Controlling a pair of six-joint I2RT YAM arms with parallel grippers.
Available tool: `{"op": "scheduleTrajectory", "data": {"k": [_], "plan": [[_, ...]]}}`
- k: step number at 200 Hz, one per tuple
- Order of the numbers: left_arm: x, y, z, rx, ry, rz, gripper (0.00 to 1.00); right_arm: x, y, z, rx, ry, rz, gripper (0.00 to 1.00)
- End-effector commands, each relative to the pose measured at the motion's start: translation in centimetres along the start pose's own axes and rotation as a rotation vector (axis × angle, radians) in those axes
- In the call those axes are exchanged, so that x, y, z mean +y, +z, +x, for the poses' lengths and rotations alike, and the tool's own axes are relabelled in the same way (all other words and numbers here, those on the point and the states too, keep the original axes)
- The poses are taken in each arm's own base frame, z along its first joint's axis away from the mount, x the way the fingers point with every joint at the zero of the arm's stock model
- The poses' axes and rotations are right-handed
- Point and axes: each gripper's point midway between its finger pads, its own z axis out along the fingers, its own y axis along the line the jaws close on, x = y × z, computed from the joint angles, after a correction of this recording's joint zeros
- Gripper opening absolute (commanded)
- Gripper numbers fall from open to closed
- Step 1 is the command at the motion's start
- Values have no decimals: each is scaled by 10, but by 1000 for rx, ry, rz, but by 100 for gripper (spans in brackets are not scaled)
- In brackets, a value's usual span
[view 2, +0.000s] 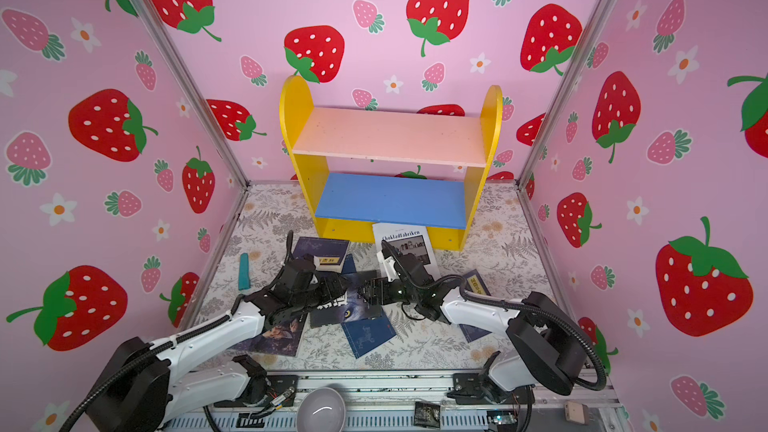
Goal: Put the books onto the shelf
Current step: 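Grasp the dark wolf-cover book's edges with both grippers and lift it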
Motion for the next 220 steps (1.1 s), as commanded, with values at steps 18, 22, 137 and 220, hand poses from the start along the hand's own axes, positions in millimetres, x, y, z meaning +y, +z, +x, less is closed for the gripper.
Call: {"op": "scheduleTrajectory", "data": {"k": [18, 22, 137, 220], "plan": [[38, -27, 3, -22, 28, -197, 98, -30, 2, 26, 67, 46, 142, 78], [39, -27, 5, -15, 22, -193, 98, -29, 3, 27, 74, 46, 137, 78], [45, 14, 38, 101, -54, -157, 97, -16, 47, 47, 162, -39, 98, 73], [28, 30, 36, 114, -70, -81, 97, 15, 17, 4, 5, -162, 121, 71]]}}
